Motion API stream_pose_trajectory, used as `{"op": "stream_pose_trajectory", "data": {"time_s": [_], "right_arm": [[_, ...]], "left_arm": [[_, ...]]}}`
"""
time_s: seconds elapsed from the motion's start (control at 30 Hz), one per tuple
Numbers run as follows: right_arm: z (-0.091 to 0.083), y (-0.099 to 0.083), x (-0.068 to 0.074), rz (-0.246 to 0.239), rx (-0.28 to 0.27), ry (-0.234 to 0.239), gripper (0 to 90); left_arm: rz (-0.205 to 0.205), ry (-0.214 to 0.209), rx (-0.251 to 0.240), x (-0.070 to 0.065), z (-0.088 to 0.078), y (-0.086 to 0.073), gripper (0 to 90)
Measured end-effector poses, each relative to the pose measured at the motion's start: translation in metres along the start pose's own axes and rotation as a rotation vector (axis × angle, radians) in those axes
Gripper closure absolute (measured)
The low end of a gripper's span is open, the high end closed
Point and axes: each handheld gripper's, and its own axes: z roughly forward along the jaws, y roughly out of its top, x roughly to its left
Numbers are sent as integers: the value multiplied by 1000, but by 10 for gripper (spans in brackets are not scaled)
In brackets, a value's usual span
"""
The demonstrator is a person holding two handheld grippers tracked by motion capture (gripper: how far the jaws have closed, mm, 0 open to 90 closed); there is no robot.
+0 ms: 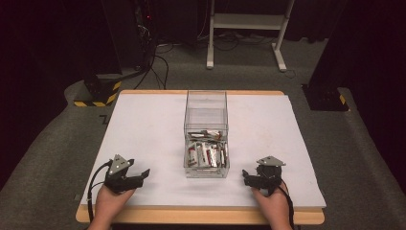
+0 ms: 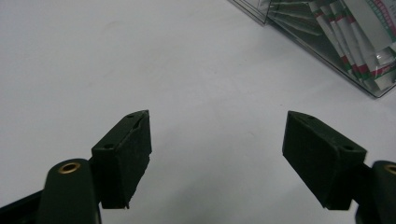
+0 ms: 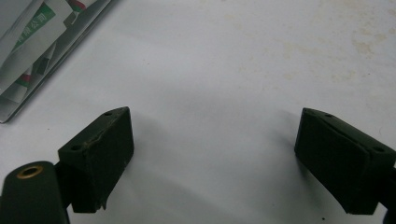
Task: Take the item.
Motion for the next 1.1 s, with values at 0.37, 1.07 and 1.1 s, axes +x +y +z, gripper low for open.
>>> {"op": "stream_pose_trajectory", "data": {"time_s": [0.37,1.07,1.1], "right_arm": [[0,0,0,0,0,0,115],[0,0,0,-1,-1,0,115],[0,0,0,-1,-1,0,115]], "left_arm": [[4,-35,-30,-9,-3,3,242],[19,-108,-62,-33,-7,6,234],[14,-111,-68,-34,-7,6,234]]}}
